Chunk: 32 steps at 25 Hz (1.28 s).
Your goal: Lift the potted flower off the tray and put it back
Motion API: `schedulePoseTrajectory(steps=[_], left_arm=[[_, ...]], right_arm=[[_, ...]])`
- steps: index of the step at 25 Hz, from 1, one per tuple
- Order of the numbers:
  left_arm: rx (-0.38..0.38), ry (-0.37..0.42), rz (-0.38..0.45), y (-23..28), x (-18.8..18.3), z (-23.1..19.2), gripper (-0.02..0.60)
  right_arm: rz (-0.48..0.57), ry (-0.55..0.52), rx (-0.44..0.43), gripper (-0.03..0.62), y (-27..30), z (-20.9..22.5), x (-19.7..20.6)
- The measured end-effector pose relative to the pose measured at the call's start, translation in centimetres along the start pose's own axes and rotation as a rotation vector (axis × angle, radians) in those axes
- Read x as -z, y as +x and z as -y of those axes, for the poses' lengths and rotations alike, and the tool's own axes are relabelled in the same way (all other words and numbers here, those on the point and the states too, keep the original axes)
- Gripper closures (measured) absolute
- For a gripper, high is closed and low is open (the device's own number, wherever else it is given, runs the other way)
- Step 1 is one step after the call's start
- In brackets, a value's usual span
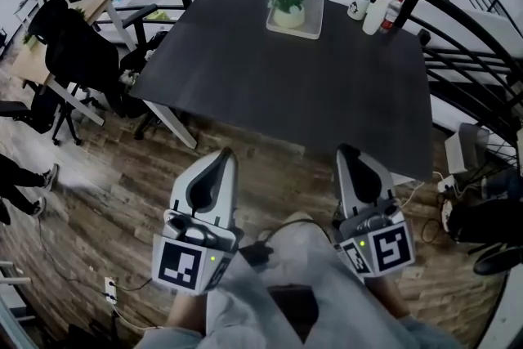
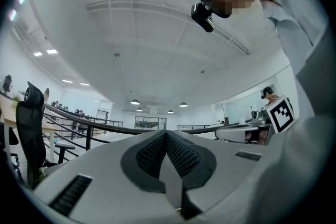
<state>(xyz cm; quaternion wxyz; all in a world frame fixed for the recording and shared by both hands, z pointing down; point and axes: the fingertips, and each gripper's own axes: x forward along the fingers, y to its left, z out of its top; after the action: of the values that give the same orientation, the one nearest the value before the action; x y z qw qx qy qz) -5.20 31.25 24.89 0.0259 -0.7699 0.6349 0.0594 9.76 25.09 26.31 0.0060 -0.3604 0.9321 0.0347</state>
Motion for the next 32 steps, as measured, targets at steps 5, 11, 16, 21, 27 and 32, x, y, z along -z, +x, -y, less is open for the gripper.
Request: schedulePoseTrajectory(steps=[5, 11, 16, 21, 27, 32], left_arm=[[-0.013, -0.011, -0.005, -0.3, 0.2, -0.8, 0.583], [-0.022, -0.012, -0.021, -0.1, 0.7, -1.4, 0.583], [-0.042, -0.015, -0.027, 0.7, 0.9, -2.6, 0.583], [-0.056, -0.013, -0.034, 2.2, 1.3, -3.8, 0.583], [-0.073, -0.005, -0.048, 5.4, 1.9, -5.5, 0.583], [-0.072, 0.007, -0.059, 9.4, 2.1, -6.9, 0.583]], right_arm=[[-0.014, 0.000, 0.007, 0.591, 0.3, -0.1, 0.3], [-0.031, 0.010, 0.014, 0.591, 1.2, 0.5, 1.0], [-0.042, 0.012, 0.006, 0.591, 2.9, 1.3, 1.3], [-0.051, 0.016, -0.012, 0.591, 5.1, 2.1, 1.9], [-0.044, 0.022, -0.037, 0.591, 8.9, 4.0, 2.3], [-0.046, 0.039, -0.049, 0.591, 12.6, 6.3, 2.8]])
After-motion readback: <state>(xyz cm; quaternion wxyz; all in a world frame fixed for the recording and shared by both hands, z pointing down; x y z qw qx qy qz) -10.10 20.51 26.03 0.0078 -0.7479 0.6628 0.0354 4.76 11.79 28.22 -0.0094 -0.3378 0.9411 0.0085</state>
